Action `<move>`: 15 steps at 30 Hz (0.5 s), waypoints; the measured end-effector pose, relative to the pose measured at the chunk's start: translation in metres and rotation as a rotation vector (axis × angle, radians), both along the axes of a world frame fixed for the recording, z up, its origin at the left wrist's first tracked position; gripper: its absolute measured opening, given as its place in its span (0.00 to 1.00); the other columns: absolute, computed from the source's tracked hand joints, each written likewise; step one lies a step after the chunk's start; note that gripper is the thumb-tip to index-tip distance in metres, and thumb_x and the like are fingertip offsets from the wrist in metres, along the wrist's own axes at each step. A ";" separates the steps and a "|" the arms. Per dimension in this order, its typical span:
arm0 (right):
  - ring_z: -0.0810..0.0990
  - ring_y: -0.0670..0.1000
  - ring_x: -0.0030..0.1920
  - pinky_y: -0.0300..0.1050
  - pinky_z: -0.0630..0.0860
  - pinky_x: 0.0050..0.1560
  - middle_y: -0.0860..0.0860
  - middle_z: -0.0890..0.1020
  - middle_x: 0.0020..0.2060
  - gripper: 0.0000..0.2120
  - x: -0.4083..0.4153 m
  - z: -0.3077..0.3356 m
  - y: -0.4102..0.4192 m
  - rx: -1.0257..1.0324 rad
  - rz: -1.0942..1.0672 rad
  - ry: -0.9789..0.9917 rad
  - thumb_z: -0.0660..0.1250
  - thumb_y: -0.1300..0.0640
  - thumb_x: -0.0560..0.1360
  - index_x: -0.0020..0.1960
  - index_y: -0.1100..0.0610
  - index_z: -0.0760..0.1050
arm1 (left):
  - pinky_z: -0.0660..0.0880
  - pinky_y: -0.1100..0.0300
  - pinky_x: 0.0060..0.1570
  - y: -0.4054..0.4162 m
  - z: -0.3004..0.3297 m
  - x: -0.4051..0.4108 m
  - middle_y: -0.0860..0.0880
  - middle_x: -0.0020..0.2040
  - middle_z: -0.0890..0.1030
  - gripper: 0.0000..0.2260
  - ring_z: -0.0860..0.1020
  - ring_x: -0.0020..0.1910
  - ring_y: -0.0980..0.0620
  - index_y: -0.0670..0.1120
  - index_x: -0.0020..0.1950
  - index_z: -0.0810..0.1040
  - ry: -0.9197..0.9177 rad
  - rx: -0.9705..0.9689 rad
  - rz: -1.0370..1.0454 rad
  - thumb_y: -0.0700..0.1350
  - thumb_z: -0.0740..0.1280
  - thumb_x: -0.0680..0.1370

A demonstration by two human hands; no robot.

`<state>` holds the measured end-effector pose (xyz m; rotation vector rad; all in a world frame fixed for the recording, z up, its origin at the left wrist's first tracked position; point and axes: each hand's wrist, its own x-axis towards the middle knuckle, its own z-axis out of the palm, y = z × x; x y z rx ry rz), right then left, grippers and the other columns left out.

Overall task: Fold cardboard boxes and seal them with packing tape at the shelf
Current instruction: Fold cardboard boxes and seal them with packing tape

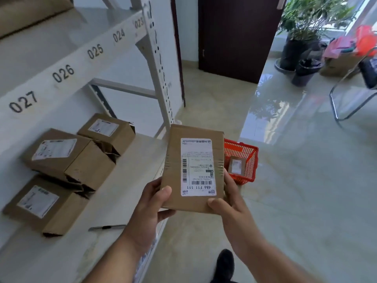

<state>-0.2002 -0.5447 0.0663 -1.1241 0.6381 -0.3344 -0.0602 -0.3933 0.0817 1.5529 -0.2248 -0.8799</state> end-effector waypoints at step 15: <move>0.65 0.45 0.75 0.51 0.66 0.77 0.37 0.63 0.77 0.60 -0.024 0.016 -0.218 -0.866 0.895 0.528 0.83 0.38 0.62 0.82 0.36 0.48 | 0.80 0.55 0.56 -0.252 0.079 0.035 0.61 0.59 0.76 0.29 0.76 0.56 0.59 0.66 0.65 0.75 -0.745 0.666 -1.294 0.63 0.74 0.64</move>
